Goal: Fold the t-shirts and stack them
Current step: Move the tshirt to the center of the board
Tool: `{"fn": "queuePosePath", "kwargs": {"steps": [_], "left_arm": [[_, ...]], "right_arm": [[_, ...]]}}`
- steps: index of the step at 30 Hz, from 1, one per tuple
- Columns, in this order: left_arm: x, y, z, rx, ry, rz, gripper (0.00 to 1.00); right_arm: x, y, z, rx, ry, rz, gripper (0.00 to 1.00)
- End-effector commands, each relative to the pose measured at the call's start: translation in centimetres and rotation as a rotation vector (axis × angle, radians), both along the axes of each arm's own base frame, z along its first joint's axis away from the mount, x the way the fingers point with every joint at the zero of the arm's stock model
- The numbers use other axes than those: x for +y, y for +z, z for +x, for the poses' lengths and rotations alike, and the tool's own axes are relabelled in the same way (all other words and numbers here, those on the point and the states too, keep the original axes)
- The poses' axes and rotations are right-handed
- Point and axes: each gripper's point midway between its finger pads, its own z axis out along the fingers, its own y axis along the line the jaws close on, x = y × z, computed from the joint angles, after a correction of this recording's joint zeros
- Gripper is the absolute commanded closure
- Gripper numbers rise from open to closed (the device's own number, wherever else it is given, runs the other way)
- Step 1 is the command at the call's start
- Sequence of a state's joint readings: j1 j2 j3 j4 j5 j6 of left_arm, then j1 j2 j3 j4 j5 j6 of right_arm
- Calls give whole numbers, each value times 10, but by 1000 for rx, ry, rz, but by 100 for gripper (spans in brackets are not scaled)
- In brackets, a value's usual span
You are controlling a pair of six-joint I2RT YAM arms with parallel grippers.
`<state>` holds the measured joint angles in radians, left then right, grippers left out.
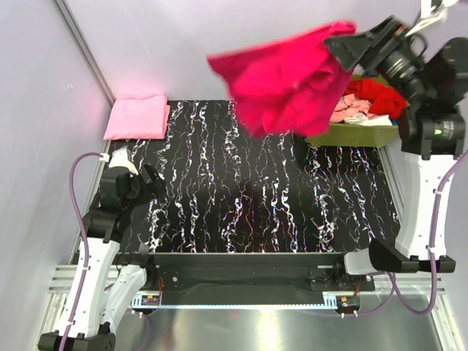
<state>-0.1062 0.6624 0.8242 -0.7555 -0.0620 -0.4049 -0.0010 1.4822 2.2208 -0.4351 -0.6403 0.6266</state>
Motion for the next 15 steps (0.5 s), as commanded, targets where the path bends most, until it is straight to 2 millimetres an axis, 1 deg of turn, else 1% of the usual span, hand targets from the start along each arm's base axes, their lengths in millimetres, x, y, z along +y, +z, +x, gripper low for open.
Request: {"fn": "queuePosePath", "kwargs": {"steps": [1, 2, 3, 4, 5, 6, 7, 10, 13, 14, 15], "left_arm": [[6, 8, 5, -32, 39, 13, 1], [6, 8, 5, -30, 43, 14, 1], [8, 8, 5, -29, 48, 17, 1], [9, 5, 4, -16, 56, 21, 1], [9, 6, 5, -16, 58, 21, 1], [7, 5, 5, -13, 49, 18, 1], [7, 3, 5, -2, 47, 18, 1], [0, -1, 6, 23, 24, 12, 2], [-15, -5, 6, 50, -26, 0, 7], [-26, -7, 4, 61, -64, -3, 7], [-33, -9, 4, 71, -65, -25, 7]], "right_arm": [[-50, -210, 99, 642, -323, -61, 0], [-66, -276, 100, 825, -390, -89, 0], [-77, -314, 90, 951, -429, -109, 0], [-83, -365, 77, 1086, -433, -132, 0], [-89, -383, 69, 1131, -444, -133, 0], [-91, -395, 65, 1144, -454, -134, 0], [-90, -410, 50, 1171, -451, -143, 0], [-86, -421, 32, 1196, -425, -153, 0], [-81, -427, 2, 1220, -409, -155, 0], [-81, -428, -5, 1221, -411, -152, 0], [-79, -426, -9, 1207, -406, -146, 0]]}}
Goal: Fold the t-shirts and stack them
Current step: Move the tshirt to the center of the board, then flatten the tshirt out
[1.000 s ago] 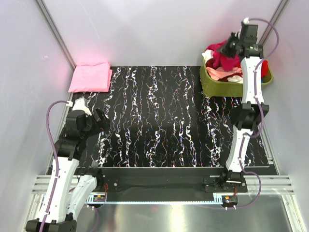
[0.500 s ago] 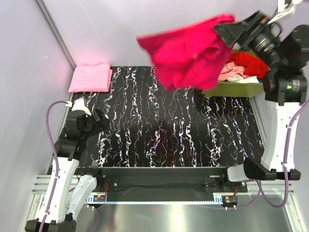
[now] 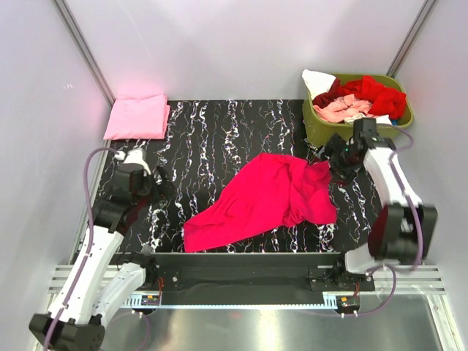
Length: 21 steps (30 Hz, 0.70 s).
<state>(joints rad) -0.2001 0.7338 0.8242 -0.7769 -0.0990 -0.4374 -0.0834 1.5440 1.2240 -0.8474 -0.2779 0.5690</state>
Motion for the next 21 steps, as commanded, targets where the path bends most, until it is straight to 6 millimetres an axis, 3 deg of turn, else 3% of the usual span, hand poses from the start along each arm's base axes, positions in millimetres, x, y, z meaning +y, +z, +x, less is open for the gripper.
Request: {"fn": "queuePosePath", "kwargs": {"steps": [1, 7, 8, 14, 15, 17, 18, 20, 21], "left_arm": [[-25, 3, 6, -3, -41, -48, 8], [-93, -25, 3, 35, -206, -108, 17], [-113, -27, -4, 35, -275, -106, 18], [-194, -42, -10, 53, -432, 46, 30], [-202, -61, -6, 93, -443, 119, 34], [-226, -59, 0, 87, -475, 149, 39], [-231, -77, 3, 124, -480, 202, 39], [-248, -78, 11, 123, -488, 207, 40], [-251, -92, 12, 152, -493, 234, 40]], "right_arm": [[4, 61, -14, -239, 27, -22, 0], [5, 44, -41, -229, 57, -38, 0], [5, 40, -44, -220, 58, -40, 0], [8, 21, -57, -205, 69, -31, 0], [9, 21, -58, -205, 72, -22, 0], [12, 21, -61, -210, 80, -11, 0], [13, 20, -62, -207, 86, -7, 0], [13, 22, -66, -213, 96, -11, 0], [13, 23, -67, -215, 98, -12, 0]]}}
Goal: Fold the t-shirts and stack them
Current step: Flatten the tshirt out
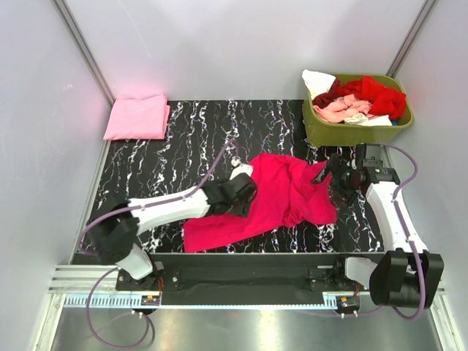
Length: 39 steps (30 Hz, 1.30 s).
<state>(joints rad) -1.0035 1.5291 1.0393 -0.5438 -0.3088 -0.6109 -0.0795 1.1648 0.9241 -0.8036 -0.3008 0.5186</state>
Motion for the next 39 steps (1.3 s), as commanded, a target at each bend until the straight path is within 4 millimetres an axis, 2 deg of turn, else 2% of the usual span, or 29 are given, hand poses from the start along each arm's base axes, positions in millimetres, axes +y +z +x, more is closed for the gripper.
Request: {"fn": "queuePosePath", "kwargs": {"steps": [1, 2, 3, 9, 19, 21, 26, 27, 28, 29, 30, 31, 34, 35, 37, 38, 39], "left_arm": [[-27, 11, 30, -88, 22, -14, 40], [-31, 8, 31, -84, 16, -12, 40], [-33, -3, 32, -71, 13, 12, 41], [-45, -16, 43, -63, 16, 65, 40], [-35, -37, 46, -52, 57, 168, 44], [-32, -41, 47, -54, 58, 191, 49], [-25, -44, 52, -70, 76, 242, 69], [-24, -41, 53, -78, 81, 241, 80], [-23, -37, 54, -88, 85, 241, 87], [-22, -27, 56, -110, 96, 234, 96], [-20, -20, 56, -117, 101, 235, 100], [-18, -12, 57, -128, 106, 231, 100], [-1, 35, 60, -191, 138, 220, 100], [8, 65, 62, -236, 157, 183, 100], [35, 93, 64, -256, 197, 175, 100], [49, 120, 62, -286, 205, 130, 100], [68, 128, 65, -285, 234, 129, 100]], "right_arm": [[4, 15, 0, -85, 48, -3, 0], [4, 15, -1, -85, 50, -5, 0], [5, 15, -3, -87, 54, -3, 0], [10, 18, -7, -108, 68, 23, 0], [13, 18, -6, -109, 88, 38, 0], [13, 17, -6, -109, 90, 37, 0], [14, 18, -7, -109, 91, 38, 0], [14, 17, -6, -108, 90, 39, 0], [14, 17, -6, -112, 92, 39, 0], [14, 17, -6, -112, 90, 39, 0], [14, 17, -6, -111, 92, 39, 0], [13, 17, -6, -110, 91, 38, 0], [13, 17, -4, -112, 93, 33, 0], [12, 16, -4, -105, 88, 29, 0], [11, 16, -3, -101, 83, 26, 0], [10, 14, -3, -95, 76, 22, 0], [9, 15, -1, -90, 67, 21, 0]]}}
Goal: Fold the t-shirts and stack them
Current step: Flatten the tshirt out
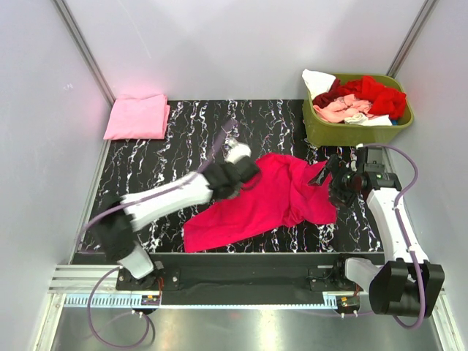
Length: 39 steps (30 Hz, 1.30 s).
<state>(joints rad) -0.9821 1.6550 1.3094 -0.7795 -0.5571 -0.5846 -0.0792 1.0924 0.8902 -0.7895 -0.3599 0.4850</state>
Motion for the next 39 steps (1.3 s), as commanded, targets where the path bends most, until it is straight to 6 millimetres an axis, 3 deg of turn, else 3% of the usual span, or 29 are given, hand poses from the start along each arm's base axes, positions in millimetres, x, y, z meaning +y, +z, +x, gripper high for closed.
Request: {"fn": "queuePosePath", "kwargs": {"steps": [1, 2, 4, 8, 9, 14, 17, 18, 20, 30, 32, 39], "left_arm": [[59, 97, 16, -168, 94, -96, 100], [67, 112, 10, -172, 51, -138, 100], [85, 111, 10, -167, 46, -130, 97], [102, 92, 3, -137, -12, -48, 92], [105, 87, 2, -128, -11, -36, 92], [109, 62, -1, -96, -22, -26, 93], [115, 56, -2, -95, -16, -32, 93], [120, 55, -2, -94, -5, -34, 93], [124, 51, -4, -93, -5, -42, 93], [140, 43, -2, -98, 42, -74, 92], [141, 40, -3, -92, 48, -77, 92], [144, 39, -3, -95, 61, -82, 92]], "right_arm": [[-1, 6, 9, -26, 4, -10, 1], [-2, 8, 12, -29, -1, -11, 3], [0, 13, 23, -36, -11, 1, 8], [11, 17, 49, -32, 15, -20, 11], [24, 14, 58, -21, 63, -39, 12], [37, -18, 89, 50, 132, -137, 20], [39, -30, 103, 58, 166, -171, 26], [39, -43, 106, 90, 173, -185, 28], [39, -46, 113, 90, 188, -207, 31], [66, -65, 121, 113, 252, -240, 43], [68, -66, 121, 111, 256, -245, 49], [74, -76, 118, 134, 272, -251, 57]]}}
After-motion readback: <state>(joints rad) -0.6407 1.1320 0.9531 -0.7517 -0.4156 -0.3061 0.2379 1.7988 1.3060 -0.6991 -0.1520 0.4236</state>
